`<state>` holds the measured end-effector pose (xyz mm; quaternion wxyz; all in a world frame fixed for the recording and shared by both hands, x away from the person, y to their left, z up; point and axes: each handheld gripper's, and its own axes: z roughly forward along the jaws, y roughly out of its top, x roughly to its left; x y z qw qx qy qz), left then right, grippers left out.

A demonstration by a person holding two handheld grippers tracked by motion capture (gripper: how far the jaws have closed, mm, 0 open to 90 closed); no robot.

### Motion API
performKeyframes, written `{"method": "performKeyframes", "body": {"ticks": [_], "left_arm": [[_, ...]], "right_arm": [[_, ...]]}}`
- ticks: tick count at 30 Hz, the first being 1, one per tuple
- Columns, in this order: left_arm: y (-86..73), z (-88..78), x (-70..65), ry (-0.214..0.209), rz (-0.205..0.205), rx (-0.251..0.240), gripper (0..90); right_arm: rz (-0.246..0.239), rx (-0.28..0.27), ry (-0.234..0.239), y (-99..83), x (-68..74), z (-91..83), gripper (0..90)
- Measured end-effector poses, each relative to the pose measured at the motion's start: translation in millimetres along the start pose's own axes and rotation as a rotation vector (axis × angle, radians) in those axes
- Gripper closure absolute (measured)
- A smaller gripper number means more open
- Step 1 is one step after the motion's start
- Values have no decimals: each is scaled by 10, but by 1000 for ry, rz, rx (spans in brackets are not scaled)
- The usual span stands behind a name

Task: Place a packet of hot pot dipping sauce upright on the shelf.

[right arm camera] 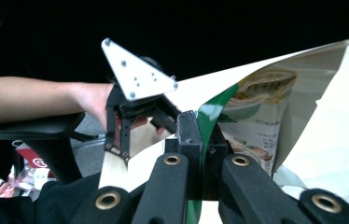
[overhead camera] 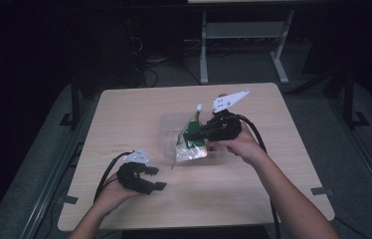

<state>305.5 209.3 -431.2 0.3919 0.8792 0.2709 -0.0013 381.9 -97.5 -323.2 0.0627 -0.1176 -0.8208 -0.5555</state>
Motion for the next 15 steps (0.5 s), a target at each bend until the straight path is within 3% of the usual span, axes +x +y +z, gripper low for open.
{"method": "performKeyframes", "body": {"ticks": [15], "left_arm": [[-7,14,6,-13,-8,5,300]], "right_arm": [[30,14,-68,144,-332,-113,900]]}}
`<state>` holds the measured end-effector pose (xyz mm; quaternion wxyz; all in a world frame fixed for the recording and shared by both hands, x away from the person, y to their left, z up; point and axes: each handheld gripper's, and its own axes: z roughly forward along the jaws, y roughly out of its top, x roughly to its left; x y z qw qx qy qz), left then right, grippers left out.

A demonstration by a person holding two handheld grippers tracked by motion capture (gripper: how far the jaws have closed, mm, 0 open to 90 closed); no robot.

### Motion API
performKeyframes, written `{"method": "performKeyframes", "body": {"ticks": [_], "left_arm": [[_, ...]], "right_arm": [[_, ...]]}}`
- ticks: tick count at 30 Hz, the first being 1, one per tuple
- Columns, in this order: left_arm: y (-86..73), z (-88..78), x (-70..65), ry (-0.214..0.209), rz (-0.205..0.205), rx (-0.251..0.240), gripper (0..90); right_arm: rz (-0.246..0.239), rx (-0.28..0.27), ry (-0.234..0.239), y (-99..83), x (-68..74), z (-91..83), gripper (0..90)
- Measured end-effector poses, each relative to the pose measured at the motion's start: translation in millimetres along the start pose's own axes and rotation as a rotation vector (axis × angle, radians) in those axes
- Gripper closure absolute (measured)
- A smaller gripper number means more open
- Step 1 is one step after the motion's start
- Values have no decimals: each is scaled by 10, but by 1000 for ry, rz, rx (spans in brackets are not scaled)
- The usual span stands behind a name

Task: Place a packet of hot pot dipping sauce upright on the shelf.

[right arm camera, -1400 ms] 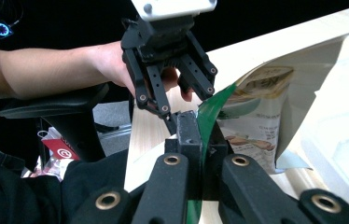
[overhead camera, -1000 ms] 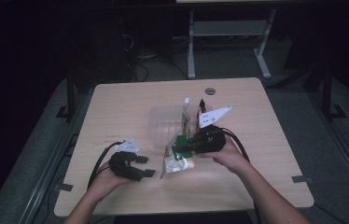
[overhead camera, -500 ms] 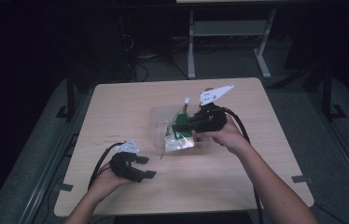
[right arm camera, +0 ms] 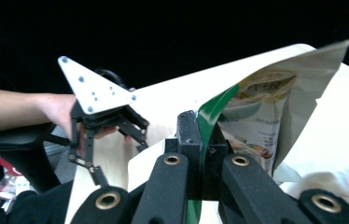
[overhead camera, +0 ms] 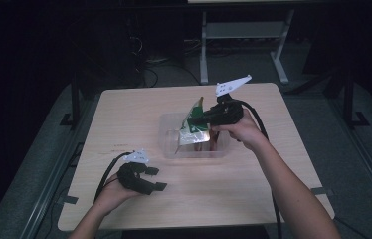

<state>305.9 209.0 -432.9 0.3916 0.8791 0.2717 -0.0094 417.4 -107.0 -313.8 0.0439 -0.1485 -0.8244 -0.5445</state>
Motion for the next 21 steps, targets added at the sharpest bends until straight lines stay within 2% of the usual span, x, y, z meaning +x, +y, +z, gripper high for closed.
{"method": "performKeyframes", "body": {"ticks": [12,21], "left_arm": [[-2,1,4,-6,-6,-2,296],[-5,4,0,-8,-9,-2,291]], "right_arm": [[11,35,-44,4,-139,-8,900],[20,37,-42,-10,-175,1,900]]}}
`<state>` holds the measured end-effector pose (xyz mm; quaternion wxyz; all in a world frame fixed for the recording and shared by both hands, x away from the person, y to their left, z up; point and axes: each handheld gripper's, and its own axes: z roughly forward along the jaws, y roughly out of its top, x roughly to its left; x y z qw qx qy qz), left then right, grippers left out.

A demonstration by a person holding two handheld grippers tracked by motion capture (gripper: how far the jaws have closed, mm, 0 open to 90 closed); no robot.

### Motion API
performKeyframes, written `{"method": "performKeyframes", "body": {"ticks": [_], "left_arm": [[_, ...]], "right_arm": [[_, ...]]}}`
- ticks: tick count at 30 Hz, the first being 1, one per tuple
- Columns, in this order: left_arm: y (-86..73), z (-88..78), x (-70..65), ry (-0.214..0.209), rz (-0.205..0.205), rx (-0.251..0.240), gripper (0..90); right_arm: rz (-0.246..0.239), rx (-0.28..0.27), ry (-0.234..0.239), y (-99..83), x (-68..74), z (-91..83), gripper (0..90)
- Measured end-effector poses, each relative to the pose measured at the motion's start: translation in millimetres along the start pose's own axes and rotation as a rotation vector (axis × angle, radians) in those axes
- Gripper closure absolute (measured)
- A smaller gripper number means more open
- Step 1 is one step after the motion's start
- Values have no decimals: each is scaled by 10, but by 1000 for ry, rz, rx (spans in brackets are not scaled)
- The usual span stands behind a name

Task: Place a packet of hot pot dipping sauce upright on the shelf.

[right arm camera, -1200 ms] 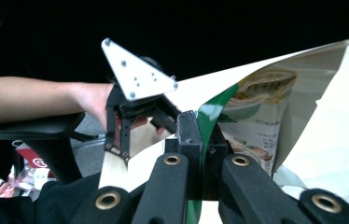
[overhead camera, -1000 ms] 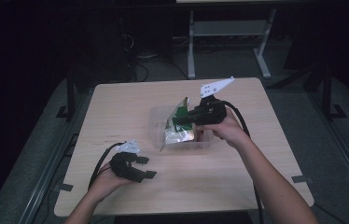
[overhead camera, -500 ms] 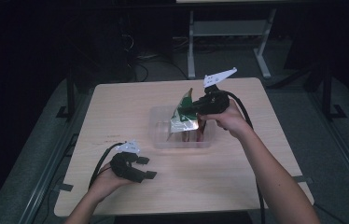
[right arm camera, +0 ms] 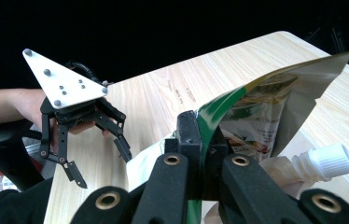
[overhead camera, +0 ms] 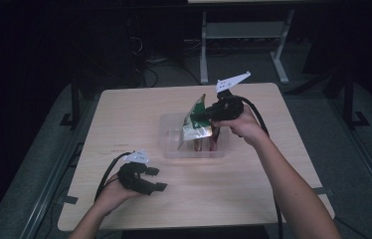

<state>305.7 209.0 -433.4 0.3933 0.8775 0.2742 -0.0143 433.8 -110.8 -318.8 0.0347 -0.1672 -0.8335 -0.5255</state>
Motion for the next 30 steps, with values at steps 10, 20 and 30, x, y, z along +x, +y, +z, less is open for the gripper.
{"method": "performKeyframes", "body": {"ticks": [10,20,30], "left_arm": [[-1,9,3,-1,1,2,286],[-5,6,1,-4,0,1,282],[-6,31,-2,-9,3,10,279]], "right_arm": [[-5,12,-16,23,-5,-46,900],[3,36,-16,-26,-29,75,900],[22,53,-18,-57,-81,209,900]]}}
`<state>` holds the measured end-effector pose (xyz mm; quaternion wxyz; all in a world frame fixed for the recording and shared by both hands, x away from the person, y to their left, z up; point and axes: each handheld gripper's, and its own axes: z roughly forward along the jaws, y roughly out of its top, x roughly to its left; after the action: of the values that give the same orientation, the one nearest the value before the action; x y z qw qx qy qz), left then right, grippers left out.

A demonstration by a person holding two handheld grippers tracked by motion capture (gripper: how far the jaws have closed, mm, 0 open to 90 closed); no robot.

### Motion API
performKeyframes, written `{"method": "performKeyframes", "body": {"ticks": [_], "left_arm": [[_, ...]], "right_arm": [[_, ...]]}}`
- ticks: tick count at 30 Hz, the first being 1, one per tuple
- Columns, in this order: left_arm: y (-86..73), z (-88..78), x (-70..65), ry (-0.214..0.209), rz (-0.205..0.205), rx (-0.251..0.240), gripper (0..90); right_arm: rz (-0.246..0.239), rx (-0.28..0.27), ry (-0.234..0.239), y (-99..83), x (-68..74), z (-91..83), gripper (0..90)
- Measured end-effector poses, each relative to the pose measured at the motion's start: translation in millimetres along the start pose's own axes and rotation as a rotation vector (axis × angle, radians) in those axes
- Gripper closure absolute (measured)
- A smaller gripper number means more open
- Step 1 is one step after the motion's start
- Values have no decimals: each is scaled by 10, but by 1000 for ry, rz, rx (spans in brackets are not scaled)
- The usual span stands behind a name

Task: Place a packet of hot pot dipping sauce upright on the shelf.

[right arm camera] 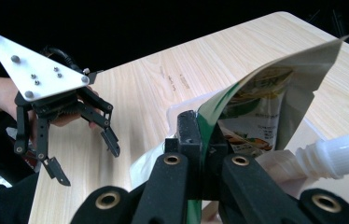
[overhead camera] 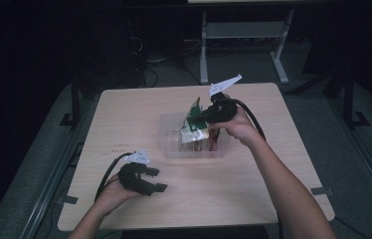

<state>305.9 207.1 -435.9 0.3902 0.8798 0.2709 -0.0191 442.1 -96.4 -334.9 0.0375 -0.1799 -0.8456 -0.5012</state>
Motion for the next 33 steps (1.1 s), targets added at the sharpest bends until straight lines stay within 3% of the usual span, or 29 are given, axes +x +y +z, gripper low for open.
{"method": "performKeyframes", "body": {"ticks": [11,17,23,28,30,33], "left_arm": [[2,10,-6,-2,2,5,277],[1,13,-6,-3,5,5,276],[0,12,-4,-5,4,6,276],[0,1,3,0,13,5,276],[1,3,0,-1,-1,0,276],[12,7,-1,-3,-9,-5,276]], "right_arm": [[-1,17,-3,17,-11,116,900],[2,73,-29,-23,-59,231,900],[8,57,-33,-7,-44,235,877],[12,20,-63,6,-32,147,709],[2,2,-63,20,2,104,610],[-26,-5,-114,26,82,47,473]]}}
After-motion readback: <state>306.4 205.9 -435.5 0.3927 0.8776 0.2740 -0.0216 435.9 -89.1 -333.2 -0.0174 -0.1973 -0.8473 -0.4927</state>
